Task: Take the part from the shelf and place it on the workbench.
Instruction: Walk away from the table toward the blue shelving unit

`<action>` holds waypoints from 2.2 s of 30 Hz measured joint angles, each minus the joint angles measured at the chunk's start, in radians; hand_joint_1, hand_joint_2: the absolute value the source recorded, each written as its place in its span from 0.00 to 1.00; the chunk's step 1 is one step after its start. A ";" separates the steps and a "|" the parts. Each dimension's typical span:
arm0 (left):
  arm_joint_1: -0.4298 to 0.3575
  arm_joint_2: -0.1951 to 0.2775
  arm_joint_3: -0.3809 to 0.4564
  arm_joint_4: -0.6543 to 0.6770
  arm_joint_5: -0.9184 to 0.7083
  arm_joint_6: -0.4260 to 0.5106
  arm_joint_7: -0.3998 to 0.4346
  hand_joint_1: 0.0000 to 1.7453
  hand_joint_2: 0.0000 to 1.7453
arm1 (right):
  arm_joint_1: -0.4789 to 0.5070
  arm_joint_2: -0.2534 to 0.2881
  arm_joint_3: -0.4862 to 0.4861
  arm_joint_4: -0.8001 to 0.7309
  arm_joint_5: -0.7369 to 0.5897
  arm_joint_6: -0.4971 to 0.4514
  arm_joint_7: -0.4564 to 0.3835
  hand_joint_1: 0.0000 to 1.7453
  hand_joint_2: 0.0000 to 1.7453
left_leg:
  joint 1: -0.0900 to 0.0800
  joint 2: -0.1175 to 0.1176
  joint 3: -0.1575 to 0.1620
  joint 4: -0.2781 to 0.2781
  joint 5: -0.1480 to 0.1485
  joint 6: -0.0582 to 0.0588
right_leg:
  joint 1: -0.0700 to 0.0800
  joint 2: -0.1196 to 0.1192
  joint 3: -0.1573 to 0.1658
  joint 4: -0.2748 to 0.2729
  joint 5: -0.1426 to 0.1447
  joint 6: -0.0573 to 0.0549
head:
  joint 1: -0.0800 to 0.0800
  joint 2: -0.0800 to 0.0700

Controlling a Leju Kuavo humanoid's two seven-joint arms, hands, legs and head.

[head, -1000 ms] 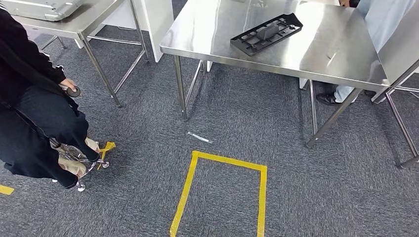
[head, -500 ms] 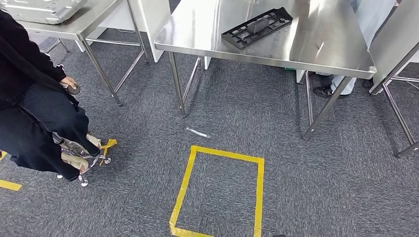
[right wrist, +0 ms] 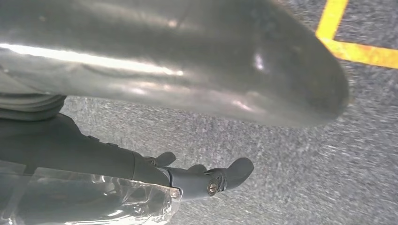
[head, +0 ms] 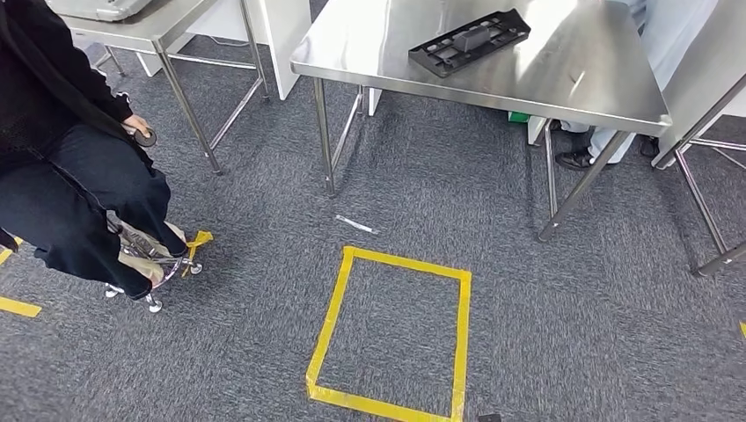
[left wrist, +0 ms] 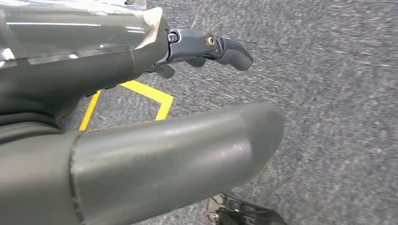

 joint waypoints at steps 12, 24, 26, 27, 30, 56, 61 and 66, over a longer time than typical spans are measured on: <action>0.001 0.000 0.002 0.000 -0.002 0.001 -0.007 0.00 0.00 | -0.009 0.000 0.003 0.000 -0.016 0.000 -0.009 0.00 0.00 | 0.001 -0.004 -0.087 0.111 -0.051 -0.056 | -0.008 -0.002 0.180 -0.328 0.115 -0.039 | -0.008 0.000; -0.001 0.001 0.002 0.000 -0.004 -0.006 -0.009 0.00 0.00 | -0.008 0.001 0.003 0.001 -0.025 0.000 -0.011 0.00 0.00 | 0.003 -0.010 0.056 0.016 -0.057 -0.031 | 0.002 -0.003 0.090 -0.282 0.171 -0.002 | -0.007 0.000; -0.002 0.000 0.002 0.000 -0.003 -0.006 -0.010 0.00 0.00 | -0.007 0.000 0.003 0.001 -0.030 0.000 -0.013 0.00 0.00 | 0.005 -0.006 0.040 0.009 -0.037 -0.010 | 0.002 -0.002 0.065 -0.247 0.142 0.001 | -0.005 0.000; -0.003 0.000 0.002 0.000 -0.003 -0.006 -0.011 0.00 0.00 | -0.006 0.000 0.003 0.001 -0.033 0.000 -0.015 0.00 0.00 | 0.006 -0.005 0.029 0.007 -0.026 -0.003 | 0.001 -0.001 0.044 -0.201 0.107 -0.004 | -0.004 0.000; -0.002 0.001 0.002 0.000 -0.003 -0.006 -0.012 0.00 0.00 | -0.004 0.000 0.003 0.001 -0.038 0.001 -0.018 0.00 0.00 | 0.002 -0.002 -0.009 0.008 0.002 0.002 | 0.000 -0.001 -0.012 -0.016 0.010 -0.007 | 0.000 0.000; 0.000 0.001 0.024 0.000 0.020 0.022 -0.026 0.00 0.00 | -0.016 0.005 0.022 0.002 0.001 0.006 0.006 0.00 0.00 | 0.003 -0.009 0.040 0.016 -0.050 -0.015 | 0.002 -0.004 0.074 -0.266 0.156 -0.002 | -0.006 0.000; 0.000 0.000 0.030 0.000 0.028 0.024 -0.043 0.00 0.00 | -0.014 0.005 0.027 0.002 0.000 0.006 0.006 0.00 0.00 | 0.003 -0.003 -0.001 0.014 -0.017 0.005 | 0.001 -0.002 -0.021 -0.002 0.014 -0.007 | 0.001 0.000; 0.000 -0.002 0.030 0.000 0.027 0.016 -0.058 0.00 0.00 | -0.014 0.002 0.027 0.002 -0.016 0.005 0.003 0.00 0.00 | 0.000 -0.003 -0.011 0.015 0.002 -0.008 | 0.003 -0.002 0.171 -0.267 0.087 0.014 | 0.000 0.000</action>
